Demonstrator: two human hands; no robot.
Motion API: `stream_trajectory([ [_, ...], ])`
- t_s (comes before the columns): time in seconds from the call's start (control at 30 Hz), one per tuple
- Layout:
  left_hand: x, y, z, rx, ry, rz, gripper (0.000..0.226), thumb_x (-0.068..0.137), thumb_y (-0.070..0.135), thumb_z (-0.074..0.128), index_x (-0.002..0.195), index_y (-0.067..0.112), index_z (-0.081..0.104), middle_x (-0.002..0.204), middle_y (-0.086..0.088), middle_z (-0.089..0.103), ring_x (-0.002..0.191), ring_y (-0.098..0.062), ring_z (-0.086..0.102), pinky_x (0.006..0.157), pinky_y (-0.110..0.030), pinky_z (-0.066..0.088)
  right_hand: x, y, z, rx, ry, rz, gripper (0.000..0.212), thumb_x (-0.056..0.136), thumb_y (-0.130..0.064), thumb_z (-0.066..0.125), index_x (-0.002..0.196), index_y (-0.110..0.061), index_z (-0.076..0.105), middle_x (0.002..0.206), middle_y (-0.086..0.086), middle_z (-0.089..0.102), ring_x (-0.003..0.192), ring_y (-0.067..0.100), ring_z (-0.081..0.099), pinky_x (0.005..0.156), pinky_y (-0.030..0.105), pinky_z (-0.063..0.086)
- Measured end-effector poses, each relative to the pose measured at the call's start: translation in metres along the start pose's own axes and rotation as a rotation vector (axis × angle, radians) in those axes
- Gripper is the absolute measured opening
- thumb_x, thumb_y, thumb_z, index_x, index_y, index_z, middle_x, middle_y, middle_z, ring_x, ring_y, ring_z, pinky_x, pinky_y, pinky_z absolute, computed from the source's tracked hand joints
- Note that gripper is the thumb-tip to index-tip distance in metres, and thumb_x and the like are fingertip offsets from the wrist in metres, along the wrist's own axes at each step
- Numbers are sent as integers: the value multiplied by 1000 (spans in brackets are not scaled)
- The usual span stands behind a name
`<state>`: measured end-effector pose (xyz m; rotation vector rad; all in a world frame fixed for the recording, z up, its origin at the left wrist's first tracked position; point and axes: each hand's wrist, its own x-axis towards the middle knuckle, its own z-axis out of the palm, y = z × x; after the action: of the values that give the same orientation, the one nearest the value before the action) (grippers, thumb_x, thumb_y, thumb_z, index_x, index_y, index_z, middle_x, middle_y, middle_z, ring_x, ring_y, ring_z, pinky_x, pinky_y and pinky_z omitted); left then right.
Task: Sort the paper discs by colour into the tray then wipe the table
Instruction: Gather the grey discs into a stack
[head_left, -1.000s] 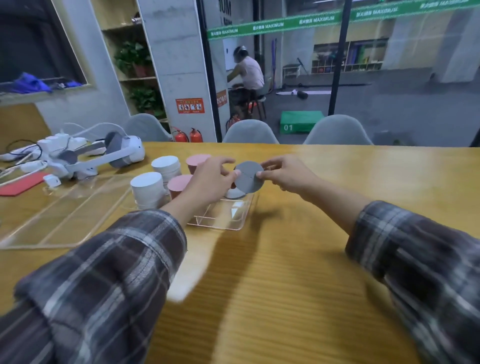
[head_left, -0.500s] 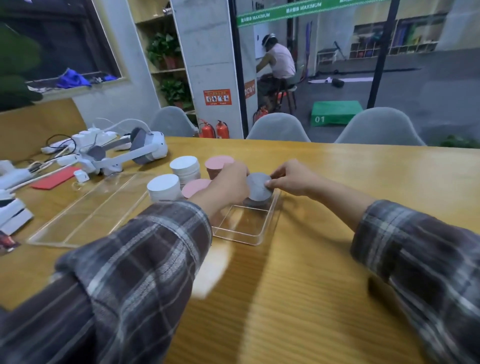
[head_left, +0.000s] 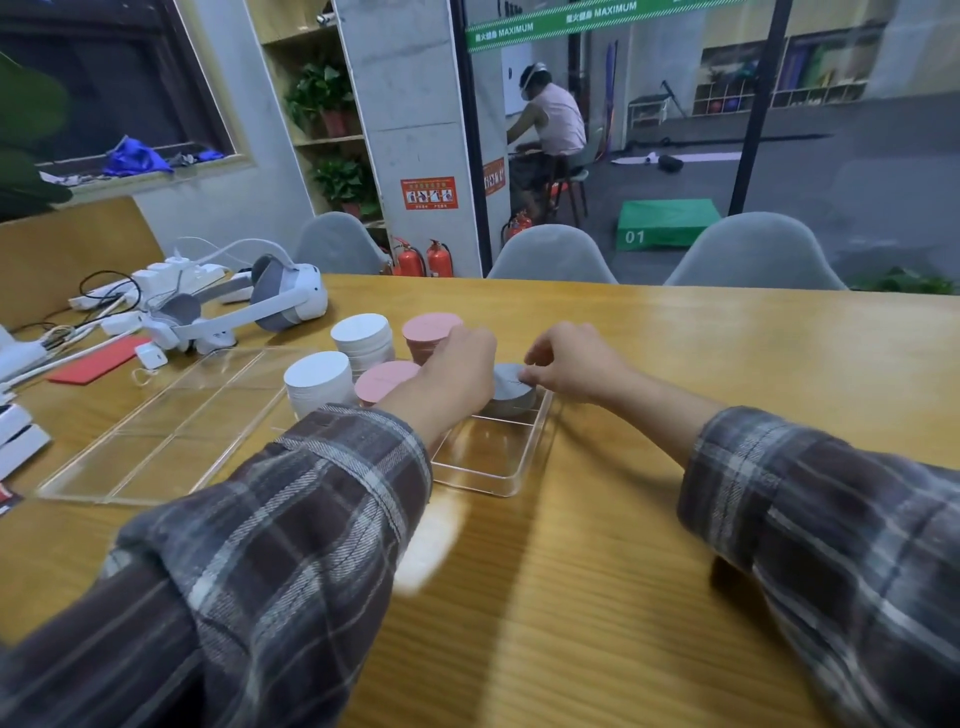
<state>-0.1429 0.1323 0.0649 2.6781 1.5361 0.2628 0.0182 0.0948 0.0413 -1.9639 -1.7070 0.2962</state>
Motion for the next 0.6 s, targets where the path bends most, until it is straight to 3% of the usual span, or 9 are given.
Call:
stream_trajectory([
  [0.1, -2, -1, 2, 5, 33, 6, 24, 99, 3, 58, 122, 7, 65, 120, -17, 60, 92, -31, 58, 77, -42, 55, -9, 1, -4, 39, 101, -53, 19, 95, -26, 70, 109, -16, 78, 105, 0, 76, 102, 17, 65, 84, 30, 50],
  [0.23, -9, 5, -2, 1, 92, 48, 28, 97, 1, 54, 120, 8, 68, 117, -16, 64, 102, -35, 64, 78, -42, 56, -29, 10, -15, 36, 177, -52, 15, 97, -25, 67, 100, -18, 80, 99, -3, 77, 94, 14, 64, 88, 36, 55],
  [0.4, -22, 37, -4, -120, 115, 323, 27, 101, 20, 59, 124, 17, 73, 119, -4, 73, 111, -25, 66, 97, -44, 55, -76, 35, -46, -6, 209, -15, 12, 96, -26, 70, 101, -21, 80, 97, -5, 76, 87, 9, 61, 82, 30, 53],
  [0.6, -51, 106, 11, -203, 50, 553, 38, 101, 30, 64, 136, 17, 67, 129, -4, 70, 121, -22, 62, 105, -39, 48, -164, 77, -89, -4, 281, 51, 8, 94, -24, 72, 97, -20, 79, 91, -9, 74, 75, -4, 57, 74, 17, 43],
])
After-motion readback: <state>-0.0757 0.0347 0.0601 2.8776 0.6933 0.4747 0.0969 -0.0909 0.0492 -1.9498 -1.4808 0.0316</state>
